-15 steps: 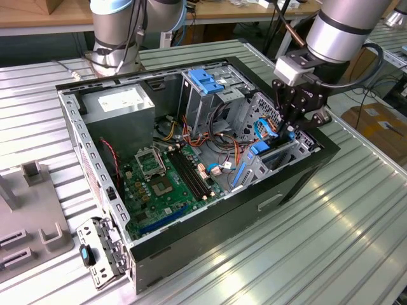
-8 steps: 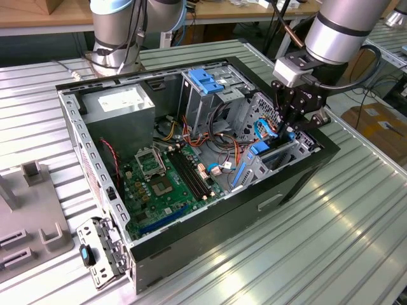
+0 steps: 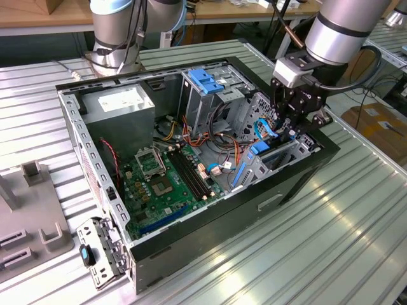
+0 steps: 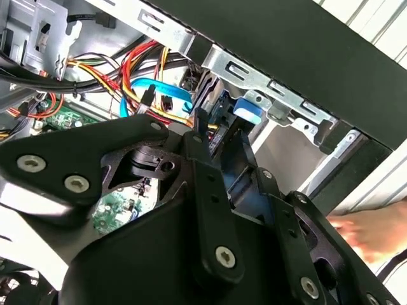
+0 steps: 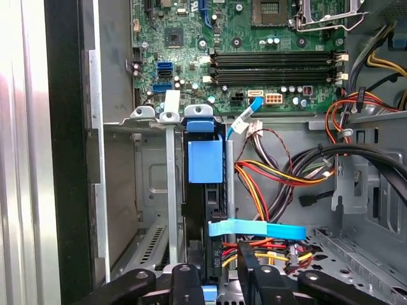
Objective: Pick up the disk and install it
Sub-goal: 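Insert the second disk wire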
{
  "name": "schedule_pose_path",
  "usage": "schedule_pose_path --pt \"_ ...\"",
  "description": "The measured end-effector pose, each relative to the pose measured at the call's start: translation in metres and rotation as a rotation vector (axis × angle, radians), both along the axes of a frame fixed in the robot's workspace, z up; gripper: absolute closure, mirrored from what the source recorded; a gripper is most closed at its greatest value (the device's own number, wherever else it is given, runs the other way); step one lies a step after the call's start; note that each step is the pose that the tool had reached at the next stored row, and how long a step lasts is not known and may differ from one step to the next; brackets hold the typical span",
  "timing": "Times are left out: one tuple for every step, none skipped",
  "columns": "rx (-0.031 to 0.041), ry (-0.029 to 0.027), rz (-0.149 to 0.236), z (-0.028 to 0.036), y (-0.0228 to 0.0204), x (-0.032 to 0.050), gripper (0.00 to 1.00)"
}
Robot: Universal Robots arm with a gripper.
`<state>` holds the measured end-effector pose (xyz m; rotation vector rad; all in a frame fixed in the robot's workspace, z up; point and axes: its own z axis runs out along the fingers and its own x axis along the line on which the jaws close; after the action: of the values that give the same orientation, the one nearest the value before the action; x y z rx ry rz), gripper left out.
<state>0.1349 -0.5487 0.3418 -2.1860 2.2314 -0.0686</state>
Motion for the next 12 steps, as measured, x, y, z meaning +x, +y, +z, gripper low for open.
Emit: schedule_pose_path --pt "-0.0001 0.0000 0.000 0.0027 0.0001 0.0000 0.64" --pt "0.0000 -0.0001 0.000 0.0078 0.0003 0.0000 0.64" --pt "0.0001 -0.0001 0.000 0.0113 0.0003 0.0000 0.64" --pt "-0.0001 -0.0001 0.000 0.0152 0.0004 0.0000 0.64" --pt "0.0000 -0.0001 0.000 0.0200 0.0004 0.0000 0.64" --pt "0.0000 -0.0001 0.000 0.0243 0.0005 0.0000 0.64" --pt "0.0000 -0.0001 0.000 0.0295 0.0005 0.0000 0.64" --pt "-0.0002 -0.0001 0.000 0.0334 0.0005 0.0000 0.64" --pt "0.0000 -0.0001 0.000 0.0354 0.0006 0.0000 0.64" --pt "0.0002 0.0000 0.000 0.0353 0.0006 0.0000 0.64" --pt "0.0003 -0.0001 0.000 0.0353 0.0005 -0.0001 0.64" --pt "-0.0001 -0.0008 0.000 0.0355 0.0006 -0.0038 0.64"
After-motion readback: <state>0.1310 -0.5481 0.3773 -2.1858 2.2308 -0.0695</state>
